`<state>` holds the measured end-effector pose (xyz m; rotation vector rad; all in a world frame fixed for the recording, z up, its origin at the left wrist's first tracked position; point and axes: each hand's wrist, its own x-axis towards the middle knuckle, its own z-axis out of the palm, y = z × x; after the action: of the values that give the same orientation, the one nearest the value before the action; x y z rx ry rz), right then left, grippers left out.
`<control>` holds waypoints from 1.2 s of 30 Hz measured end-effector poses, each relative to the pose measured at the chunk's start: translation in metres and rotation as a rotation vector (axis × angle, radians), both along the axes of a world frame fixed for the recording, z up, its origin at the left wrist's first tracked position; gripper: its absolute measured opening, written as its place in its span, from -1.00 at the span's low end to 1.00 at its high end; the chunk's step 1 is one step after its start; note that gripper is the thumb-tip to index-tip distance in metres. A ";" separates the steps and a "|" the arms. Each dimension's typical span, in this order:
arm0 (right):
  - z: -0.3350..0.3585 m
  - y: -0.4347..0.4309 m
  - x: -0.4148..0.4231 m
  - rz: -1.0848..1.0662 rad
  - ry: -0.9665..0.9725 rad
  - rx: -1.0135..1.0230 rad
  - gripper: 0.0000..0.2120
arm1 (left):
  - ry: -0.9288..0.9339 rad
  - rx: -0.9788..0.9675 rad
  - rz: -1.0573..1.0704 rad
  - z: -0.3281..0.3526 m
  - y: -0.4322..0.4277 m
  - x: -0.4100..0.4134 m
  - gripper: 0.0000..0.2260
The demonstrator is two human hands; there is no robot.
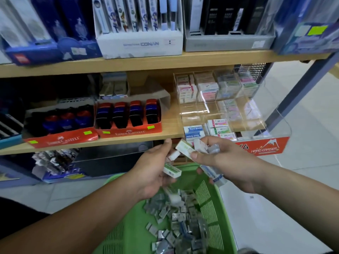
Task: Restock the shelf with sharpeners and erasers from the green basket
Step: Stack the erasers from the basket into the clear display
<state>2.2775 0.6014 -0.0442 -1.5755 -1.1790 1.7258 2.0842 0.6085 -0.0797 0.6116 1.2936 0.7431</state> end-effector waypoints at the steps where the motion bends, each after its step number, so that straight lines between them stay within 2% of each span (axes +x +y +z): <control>1: -0.001 -0.001 -0.002 0.006 -0.007 -0.002 -0.81 | 0.017 0.020 -0.020 0.000 -0.002 -0.002 -0.68; 5: -0.004 -0.003 -0.006 0.044 -0.030 0.001 -0.82 | 0.143 0.095 -0.097 -0.006 -0.002 -0.008 -0.74; 10: 0.001 0.001 -0.005 0.088 -0.072 0.016 -0.80 | 0.046 0.081 -0.054 -0.005 -0.001 -0.018 -0.81; 12: 0.005 0.004 -0.002 0.106 -0.122 0.037 -0.83 | 0.093 0.122 -0.066 0.000 -0.001 -0.017 -0.80; 15: 0.012 0.009 0.005 0.084 -0.124 0.078 -0.84 | 0.167 0.206 -0.102 0.009 0.003 -0.013 -0.90; 18: 0.017 0.012 0.015 -0.014 -0.058 0.123 -0.88 | 0.220 0.282 -0.216 0.025 0.006 -0.001 -0.87; 20: 0.020 0.014 0.022 -0.070 -0.010 0.142 -0.88 | 0.162 0.290 -0.283 0.038 0.007 0.015 -0.86; 22: 0.023 0.014 0.031 -0.106 0.032 0.131 -0.84 | 0.091 0.273 -0.276 0.049 0.010 0.035 -0.75; 26: 0.035 0.016 0.064 -0.181 0.136 0.119 -0.78 | 0.051 0.313 -0.273 0.066 0.029 0.073 -0.80; 28: 0.043 0.017 0.086 -0.230 0.172 0.120 -0.75 | 0.174 0.380 -0.342 0.072 0.048 0.088 -0.83; 32: 0.047 0.018 0.120 -0.394 0.236 0.102 -0.72 | 0.612 0.599 -0.545 0.075 0.091 0.114 -0.93; 36: 0.039 0.025 0.136 -0.463 0.204 0.131 -0.59 | 0.882 0.751 -0.784 0.067 0.120 0.147 -0.85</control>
<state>2.4135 0.6266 -0.0052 -1.4175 -0.7380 1.4318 2.2311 0.7282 -0.0129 2.0836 1.3414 0.2470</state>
